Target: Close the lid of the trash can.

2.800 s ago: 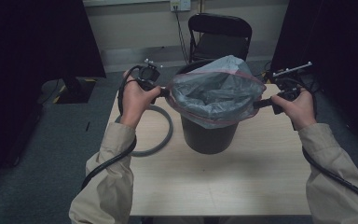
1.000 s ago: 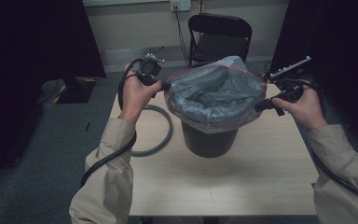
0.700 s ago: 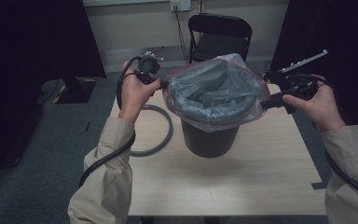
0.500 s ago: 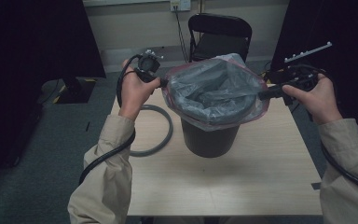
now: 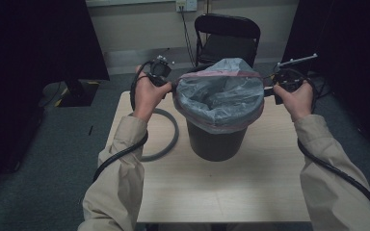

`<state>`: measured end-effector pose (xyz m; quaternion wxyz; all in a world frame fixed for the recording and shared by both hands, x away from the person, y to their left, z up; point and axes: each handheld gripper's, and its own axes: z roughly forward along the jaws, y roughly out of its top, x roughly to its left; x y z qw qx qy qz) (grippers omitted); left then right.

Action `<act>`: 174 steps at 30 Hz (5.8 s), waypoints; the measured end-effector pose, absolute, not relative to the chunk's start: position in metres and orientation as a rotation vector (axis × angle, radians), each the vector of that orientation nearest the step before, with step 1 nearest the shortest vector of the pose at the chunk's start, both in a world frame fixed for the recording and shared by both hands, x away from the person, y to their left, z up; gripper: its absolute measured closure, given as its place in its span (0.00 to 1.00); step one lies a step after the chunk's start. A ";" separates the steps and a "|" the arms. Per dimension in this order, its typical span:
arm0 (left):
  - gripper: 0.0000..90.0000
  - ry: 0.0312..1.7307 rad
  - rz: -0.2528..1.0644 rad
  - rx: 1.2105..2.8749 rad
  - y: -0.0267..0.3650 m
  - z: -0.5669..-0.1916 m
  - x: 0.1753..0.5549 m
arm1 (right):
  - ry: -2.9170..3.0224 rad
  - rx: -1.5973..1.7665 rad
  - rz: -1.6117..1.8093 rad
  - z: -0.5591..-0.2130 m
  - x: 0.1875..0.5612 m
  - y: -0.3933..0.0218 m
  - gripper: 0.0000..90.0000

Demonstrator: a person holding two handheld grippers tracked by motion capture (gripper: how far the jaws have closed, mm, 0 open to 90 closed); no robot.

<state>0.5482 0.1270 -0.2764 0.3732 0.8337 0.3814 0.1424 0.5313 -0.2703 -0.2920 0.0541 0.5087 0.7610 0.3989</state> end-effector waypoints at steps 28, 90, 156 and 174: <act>0.99 0.947 0.412 2.152 0.143 -0.255 0.519 | 2.332 1.370 1.185 -0.257 0.478 -0.300 0.72; 1.00 1.085 0.197 2.109 0.145 -0.341 0.553 | 2.473 1.483 1.264 -0.365 0.535 -0.272 1.00; 0.19 1.006 0.189 2.186 0.164 -0.466 0.420 | 2.445 1.259 1.011 -0.239 0.488 -0.296 0.18; 0.18 0.932 0.237 2.206 0.156 -0.490 0.407 | 2.556 1.032 1.130 -0.212 0.505 -0.195 0.18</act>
